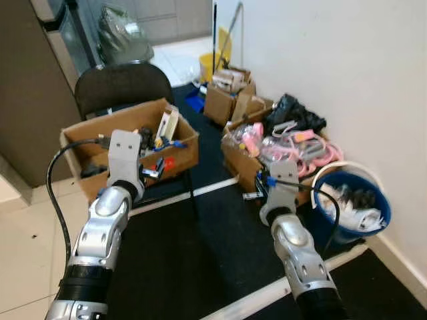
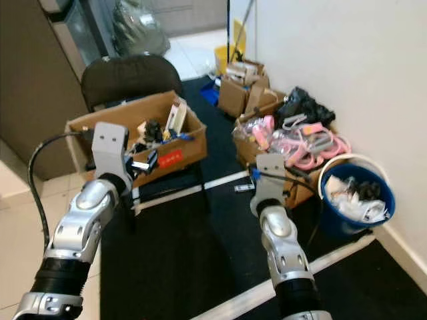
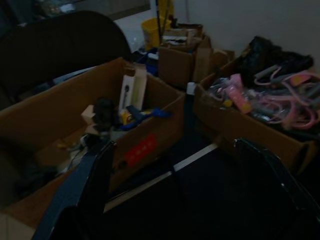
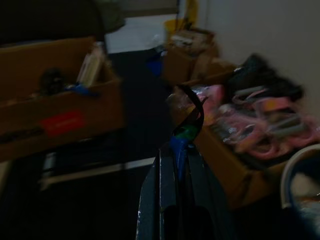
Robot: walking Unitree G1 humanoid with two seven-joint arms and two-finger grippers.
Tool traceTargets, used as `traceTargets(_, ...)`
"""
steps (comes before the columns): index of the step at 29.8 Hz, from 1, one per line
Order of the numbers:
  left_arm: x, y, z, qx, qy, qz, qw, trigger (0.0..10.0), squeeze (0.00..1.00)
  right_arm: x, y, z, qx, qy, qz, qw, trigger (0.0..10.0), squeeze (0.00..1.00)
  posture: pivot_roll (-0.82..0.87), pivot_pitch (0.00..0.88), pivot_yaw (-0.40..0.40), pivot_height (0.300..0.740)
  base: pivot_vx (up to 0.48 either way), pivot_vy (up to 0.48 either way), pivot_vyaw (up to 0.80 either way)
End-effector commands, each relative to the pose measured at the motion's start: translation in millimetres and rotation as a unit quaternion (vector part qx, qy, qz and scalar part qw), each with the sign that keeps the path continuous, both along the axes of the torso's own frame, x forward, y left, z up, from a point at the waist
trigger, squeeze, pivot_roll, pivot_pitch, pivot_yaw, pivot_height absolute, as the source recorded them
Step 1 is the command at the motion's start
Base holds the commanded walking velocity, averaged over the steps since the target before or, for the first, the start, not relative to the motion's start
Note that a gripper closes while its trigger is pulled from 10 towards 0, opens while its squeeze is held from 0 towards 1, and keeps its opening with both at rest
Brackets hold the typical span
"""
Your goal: Picking trash to rubbish bin
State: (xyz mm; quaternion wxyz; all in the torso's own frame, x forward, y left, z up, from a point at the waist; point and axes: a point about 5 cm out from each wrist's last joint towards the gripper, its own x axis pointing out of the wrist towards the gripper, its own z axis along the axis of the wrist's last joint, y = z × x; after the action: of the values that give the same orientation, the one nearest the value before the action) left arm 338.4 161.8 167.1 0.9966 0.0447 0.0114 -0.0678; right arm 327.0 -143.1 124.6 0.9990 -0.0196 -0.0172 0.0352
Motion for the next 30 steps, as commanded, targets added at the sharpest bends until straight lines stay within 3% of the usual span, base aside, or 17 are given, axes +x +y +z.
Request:
traceTargets(1,-1.4,6.6,-3.8,0.002,0.008,0.013,1.0,10.0,0.0,0.3,7.0,-2.0,0.005,0.004,0.008,1.0,10.0,0.0,0.02,0.102,0.047,0.74,0.27,0.0,0.0)
traceTargets(12,-1.4,5.8,-3.5,0.001,0.007,0.013,1.0,10.0,0.0,1.6,10.6,1.1,0.003,-0.003,0.022,1.0,10.0,0.0,0.02,0.098,0.043,0.74,0.271,0.0,0.0)
traceTargets(18,-2.0,7.1,-3.1,0.002,0.005,0.014,1.0,10.0,0.0,1.9,14.2,3.2,0.006,-0.011,0.031,0.999,10.0,0.0,0.02,0.09,0.038,0.74,0.271,0.0,0.66)
traceTargets(23,-3.0,9.2,-2.8,0.003,0.005,0.016,1.0,10.0,0.0,2.9,13.0,3.2,0.022,-0.009,0.027,0.999,10.0,0.0,0.03,0.085,0.037,0.74,0.269,0.0,0.0)
traceTargets(30,-3.4,9.6,-3.0,0.005,0.004,0.015,1.0,10.0,0.0,4.1,16.0,2.7,-0.001,-0.008,0.038,0.999,10.0,0.0,0.03,0.073,0.034,0.74,0.27,0.0,0.0)
